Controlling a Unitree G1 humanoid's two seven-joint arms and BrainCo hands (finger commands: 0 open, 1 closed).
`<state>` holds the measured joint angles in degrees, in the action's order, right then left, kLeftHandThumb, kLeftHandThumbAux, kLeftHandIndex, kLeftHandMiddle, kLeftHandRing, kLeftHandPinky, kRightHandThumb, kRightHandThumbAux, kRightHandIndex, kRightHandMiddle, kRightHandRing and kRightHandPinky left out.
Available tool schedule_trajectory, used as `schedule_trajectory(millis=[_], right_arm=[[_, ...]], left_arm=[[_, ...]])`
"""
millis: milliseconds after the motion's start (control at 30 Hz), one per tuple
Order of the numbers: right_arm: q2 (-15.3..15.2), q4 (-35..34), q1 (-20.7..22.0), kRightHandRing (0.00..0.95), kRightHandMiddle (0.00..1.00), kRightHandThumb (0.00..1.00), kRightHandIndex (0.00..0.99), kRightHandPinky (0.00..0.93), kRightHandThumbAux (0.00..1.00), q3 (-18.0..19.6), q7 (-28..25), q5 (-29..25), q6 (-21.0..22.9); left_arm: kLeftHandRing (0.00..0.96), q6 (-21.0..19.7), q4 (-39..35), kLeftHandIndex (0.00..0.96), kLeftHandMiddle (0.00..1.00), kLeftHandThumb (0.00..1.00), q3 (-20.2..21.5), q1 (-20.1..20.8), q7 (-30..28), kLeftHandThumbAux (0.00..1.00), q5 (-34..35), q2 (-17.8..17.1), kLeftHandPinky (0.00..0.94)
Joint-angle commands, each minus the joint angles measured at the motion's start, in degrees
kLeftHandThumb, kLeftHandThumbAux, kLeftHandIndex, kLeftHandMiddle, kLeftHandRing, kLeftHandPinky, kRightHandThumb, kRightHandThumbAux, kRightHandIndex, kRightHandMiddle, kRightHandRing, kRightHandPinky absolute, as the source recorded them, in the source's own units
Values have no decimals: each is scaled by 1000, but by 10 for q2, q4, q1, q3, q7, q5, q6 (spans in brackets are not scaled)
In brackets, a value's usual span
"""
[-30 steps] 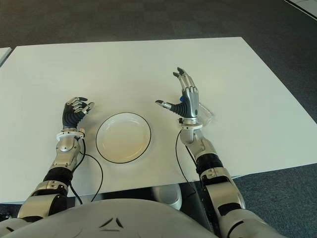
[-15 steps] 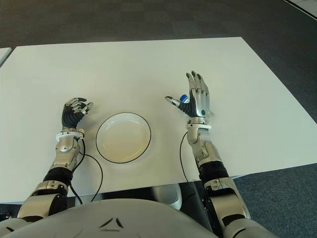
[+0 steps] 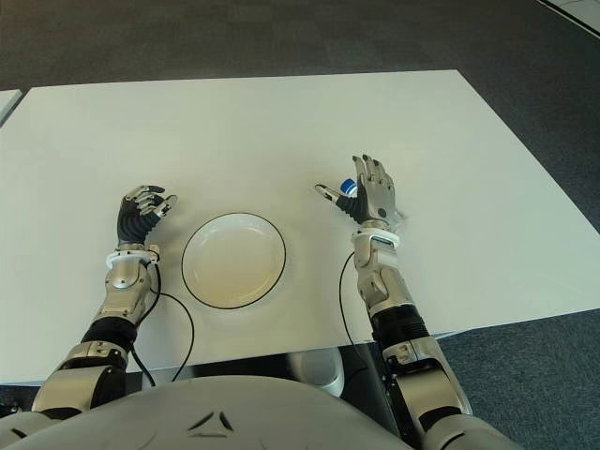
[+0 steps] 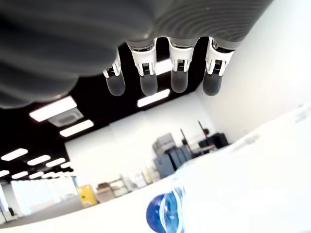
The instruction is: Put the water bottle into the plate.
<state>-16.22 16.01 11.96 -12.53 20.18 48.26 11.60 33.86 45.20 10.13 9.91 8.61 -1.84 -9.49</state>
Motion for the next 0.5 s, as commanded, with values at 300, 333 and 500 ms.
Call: schedule_trajectory(millis=[300, 333, 500], right_arm=[[-13, -4, 15, 0, 0, 565, 0, 0, 165, -43, -108, 24, 98], [-13, -3, 17, 0, 0, 564, 0, 0, 164, -46, -116, 24, 104], [-13, 4, 26, 0, 0, 556, 0, 0, 157, -53, -151, 15, 124]], left_arm=[[583, -7, 3, 434, 608, 706, -1, -3, 2, 717, -3, -3, 560], [583, -5, 3, 434, 608, 706, -2, -3, 2, 717, -4, -3, 559], [580, -8, 3, 434, 607, 707, 0, -3, 1, 717, -2, -1, 555]])
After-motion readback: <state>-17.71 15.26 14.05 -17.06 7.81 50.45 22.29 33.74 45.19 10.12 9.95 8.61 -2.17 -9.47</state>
